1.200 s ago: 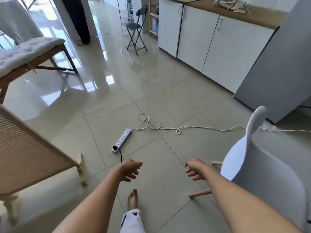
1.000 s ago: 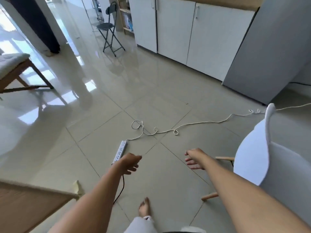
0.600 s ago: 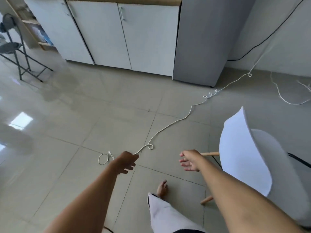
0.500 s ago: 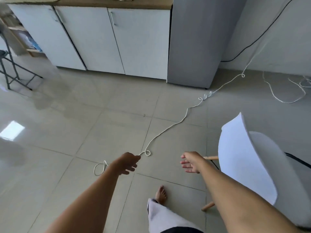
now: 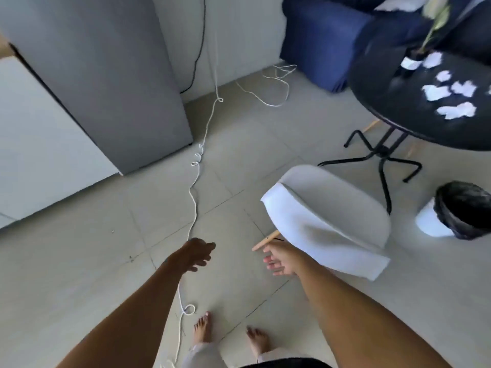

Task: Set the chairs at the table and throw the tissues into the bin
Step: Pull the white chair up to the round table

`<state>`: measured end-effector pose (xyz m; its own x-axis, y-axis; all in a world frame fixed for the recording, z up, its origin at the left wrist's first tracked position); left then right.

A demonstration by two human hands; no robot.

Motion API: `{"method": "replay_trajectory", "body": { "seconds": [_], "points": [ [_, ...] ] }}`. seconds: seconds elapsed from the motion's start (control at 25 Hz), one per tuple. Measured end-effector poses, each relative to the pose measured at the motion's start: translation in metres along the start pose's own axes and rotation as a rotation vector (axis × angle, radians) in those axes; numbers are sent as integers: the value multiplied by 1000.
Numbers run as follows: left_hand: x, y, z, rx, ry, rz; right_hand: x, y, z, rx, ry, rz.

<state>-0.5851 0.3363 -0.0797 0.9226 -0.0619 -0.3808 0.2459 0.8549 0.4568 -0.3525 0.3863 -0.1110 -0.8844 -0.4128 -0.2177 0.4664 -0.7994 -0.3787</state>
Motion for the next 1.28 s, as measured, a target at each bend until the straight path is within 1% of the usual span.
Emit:
{"method": "replay_trajectory", "body": {
  "seconds": [0.12,0.24,0.36,0.48,0.56,0.64,0.76,0.88,0.96,1.08,1.2,1.28],
  "points": [
    [3,41,-20,118,-112,-219,-13,21,9,61,102,-221],
    [3,72,-23,198,-164,-413,-19,47,27,100,183,-460],
    [9,100,-22,257,-242,-513,-28,72,48,85,251,-729],
    [27,127,-23,289,-304,-517,-49,91,71,44,314,-959],
    [38,146,-21,293,-311,-475,-70,100,82,-7,364,-1112],
    [54,166,-20,288,-321,-389,-98,109,89,-71,430,-1286],
    [75,190,-15,243,-342,-214,-140,121,94,-94,523,-1483],
    [87,205,-13,182,-323,-51,-172,119,96,-70,541,-1525],
    [94,211,-14,135,-311,9,-187,111,95,-52,517,-1518],
    [104,214,-16,33,-286,123,-207,94,89,-45,494,-1435],
    [114,214,-12,-81,-290,240,-215,77,82,-81,468,-1298],
    [120,214,-16,-132,-325,324,-208,72,69,-30,405,-1278]
  ]
}}
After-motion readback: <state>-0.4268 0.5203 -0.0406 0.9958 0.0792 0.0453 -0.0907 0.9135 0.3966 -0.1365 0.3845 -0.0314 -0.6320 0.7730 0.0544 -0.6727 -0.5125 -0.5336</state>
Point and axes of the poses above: each hand's wrist, its own z-axis away from the middle knuckle, its own x-axis out of the palm, y = z × x, the point moved 8 cm from there along -z, towards the middle knuckle, and after that the axes turned 6 degrees about y, right-handed, at the moved point
